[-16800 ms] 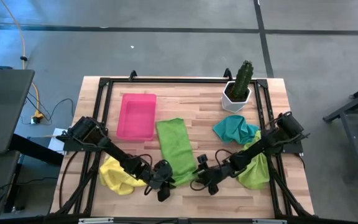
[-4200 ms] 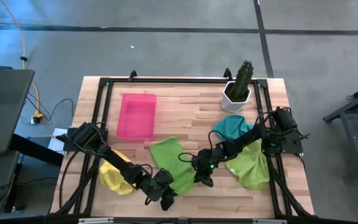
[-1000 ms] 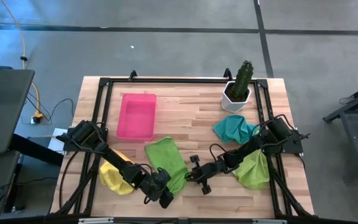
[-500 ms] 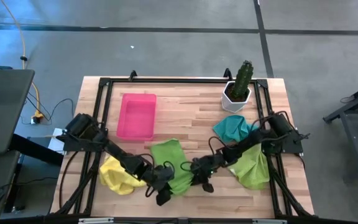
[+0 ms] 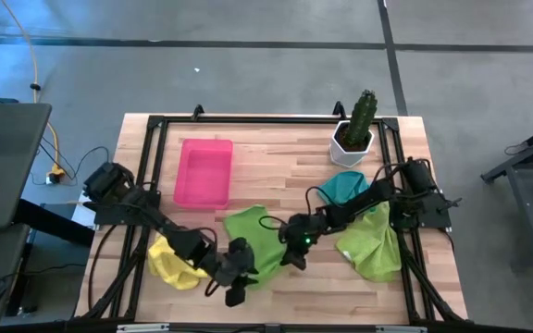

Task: Roll microfiber towels into tight, uniform cylinder then place into a basket
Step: Roll the green microfiber cloth

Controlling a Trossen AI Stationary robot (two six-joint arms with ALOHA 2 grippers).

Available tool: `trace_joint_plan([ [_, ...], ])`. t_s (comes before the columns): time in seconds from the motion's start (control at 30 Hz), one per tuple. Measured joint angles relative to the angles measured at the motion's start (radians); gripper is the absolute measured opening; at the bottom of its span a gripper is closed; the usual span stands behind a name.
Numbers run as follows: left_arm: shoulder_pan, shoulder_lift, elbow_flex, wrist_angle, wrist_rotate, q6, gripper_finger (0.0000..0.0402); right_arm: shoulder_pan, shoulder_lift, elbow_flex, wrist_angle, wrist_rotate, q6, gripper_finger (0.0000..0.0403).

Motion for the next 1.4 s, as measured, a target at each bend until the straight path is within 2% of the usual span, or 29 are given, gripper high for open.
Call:
trace_joint_plan([
  [0.13,-0.036,0.038,-0.002,0.01,-0.087,0.016,0.0115,-0.007,0.0,0.035,-0.116,0.013,-0.002,0.0001],
  [0.33,-0.058,0.109,-0.002,0.11,-0.093,0.017,0.0115,-0.006,0.001,0.057,-0.149,0.032,-0.006,0.0001],
  [0.47,-0.06,0.13,-0.002,0.117,-0.092,0.017,0.0118,-0.006,0.002,0.059,-0.143,0.061,-0.007,0.0],
  [0.67,-0.052,0.129,-0.001,0.103,-0.092,0.011,0.0159,-0.005,0.002,0.059,-0.143,0.069,-0.011,0.0],
  [0.8,-0.05,0.129,-0.001,0.079,-0.094,0.1,0.0188,-0.005,0.002,0.059,-0.143,0.071,-0.014,0.0],
  [0.9,-0.05,0.129,-0.001,0.048,-0.103,0.166,0.0196,-0.005,0.002,0.059,-0.142,0.073,-0.014,0.0],
  [1.03,-0.05,0.15,-0.001,-0.01,-0.107,0.183,0.0197,-0.005,0.003,0.059,-0.138,0.076,-0.034,0.0],
  [1.4,-0.063,0.248,0.004,0.079,-0.127,-0.036,0.0197,-0.006,0.004,0.059,-0.114,0.077,-0.11,0.0001],
])
